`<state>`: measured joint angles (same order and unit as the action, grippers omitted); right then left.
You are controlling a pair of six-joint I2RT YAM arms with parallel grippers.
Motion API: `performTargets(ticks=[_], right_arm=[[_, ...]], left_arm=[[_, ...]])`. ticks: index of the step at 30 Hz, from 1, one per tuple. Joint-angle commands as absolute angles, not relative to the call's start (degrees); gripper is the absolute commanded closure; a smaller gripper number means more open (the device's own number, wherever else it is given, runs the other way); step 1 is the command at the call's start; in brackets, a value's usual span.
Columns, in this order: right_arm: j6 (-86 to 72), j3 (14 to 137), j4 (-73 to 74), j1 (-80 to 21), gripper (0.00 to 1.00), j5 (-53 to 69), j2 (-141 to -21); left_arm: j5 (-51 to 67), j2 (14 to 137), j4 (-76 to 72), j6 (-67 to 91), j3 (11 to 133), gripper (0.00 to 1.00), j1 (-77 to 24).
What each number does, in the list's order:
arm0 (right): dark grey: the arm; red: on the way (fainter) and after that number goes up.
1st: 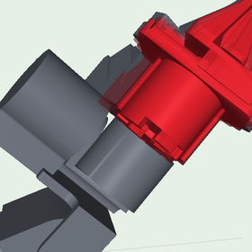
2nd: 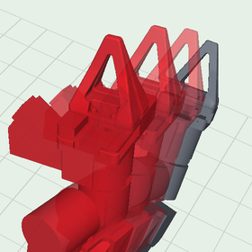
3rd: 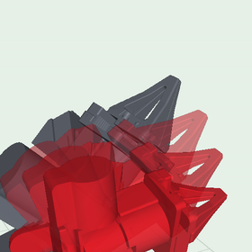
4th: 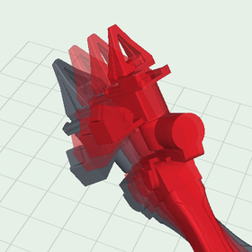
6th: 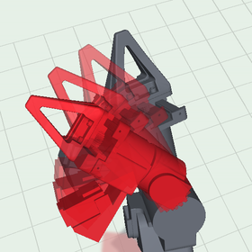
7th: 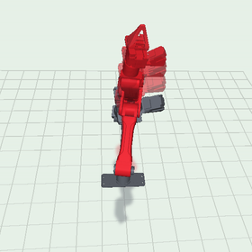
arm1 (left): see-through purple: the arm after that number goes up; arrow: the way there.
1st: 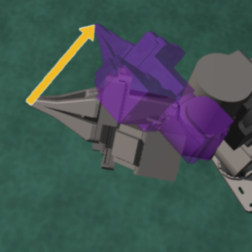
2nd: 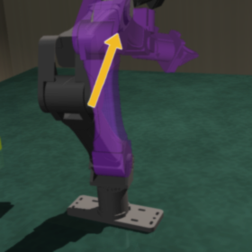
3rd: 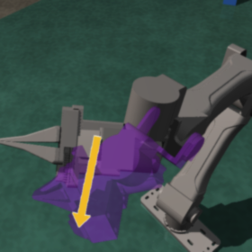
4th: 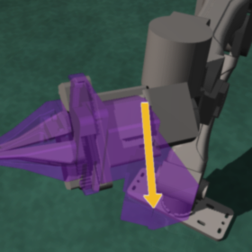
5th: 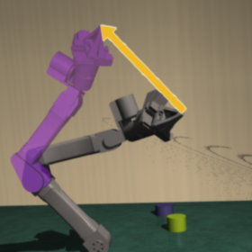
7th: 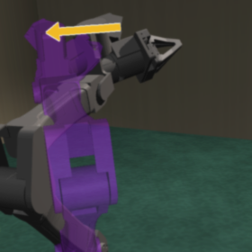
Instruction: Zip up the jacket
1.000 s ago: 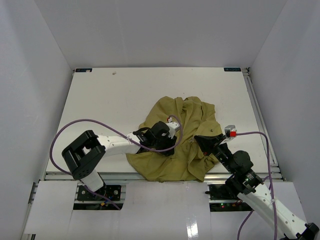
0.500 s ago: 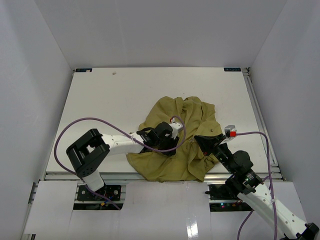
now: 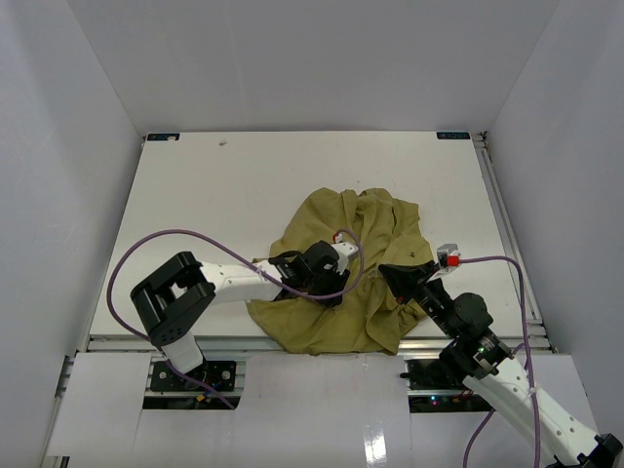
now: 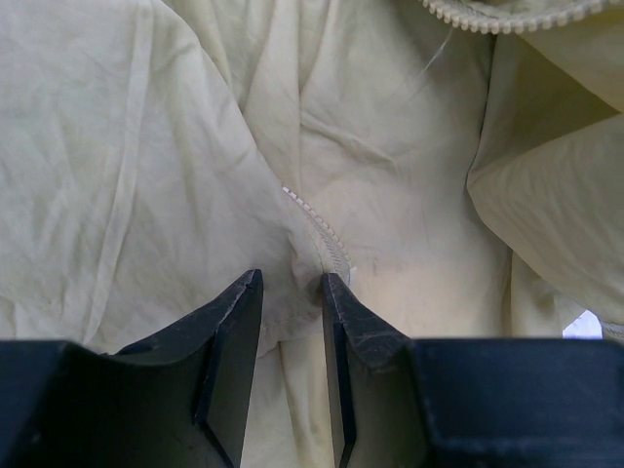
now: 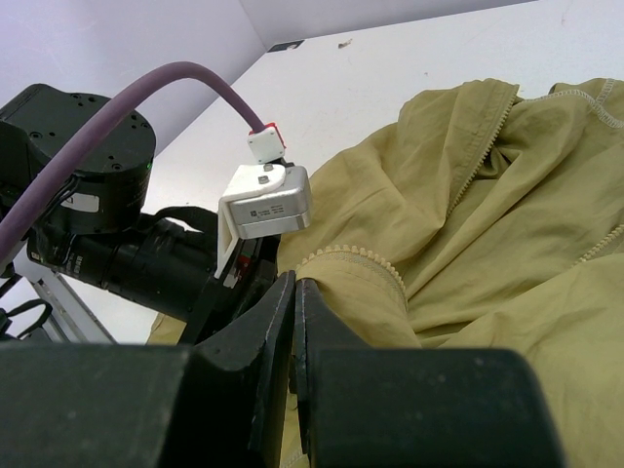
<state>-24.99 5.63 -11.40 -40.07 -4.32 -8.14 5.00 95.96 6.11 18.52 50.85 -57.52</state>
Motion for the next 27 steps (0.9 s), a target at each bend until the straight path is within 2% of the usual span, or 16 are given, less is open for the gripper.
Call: performTargets(ticks=[1, 27], right_arm=[[-23.92, 8.44, -12.65, -39.81, 0.92, -4.48, -8.17], [-23.94, 8.00, -12.66, -39.81, 0.92, -4.48, -8.88]], left_arm=[[3.19, 95.96, 7.35, 19.15, 52.55, 0.58, -58.25], [-4.66, 96.06, 12.97, 21.27, 55.99, 0.57, -60.78]])
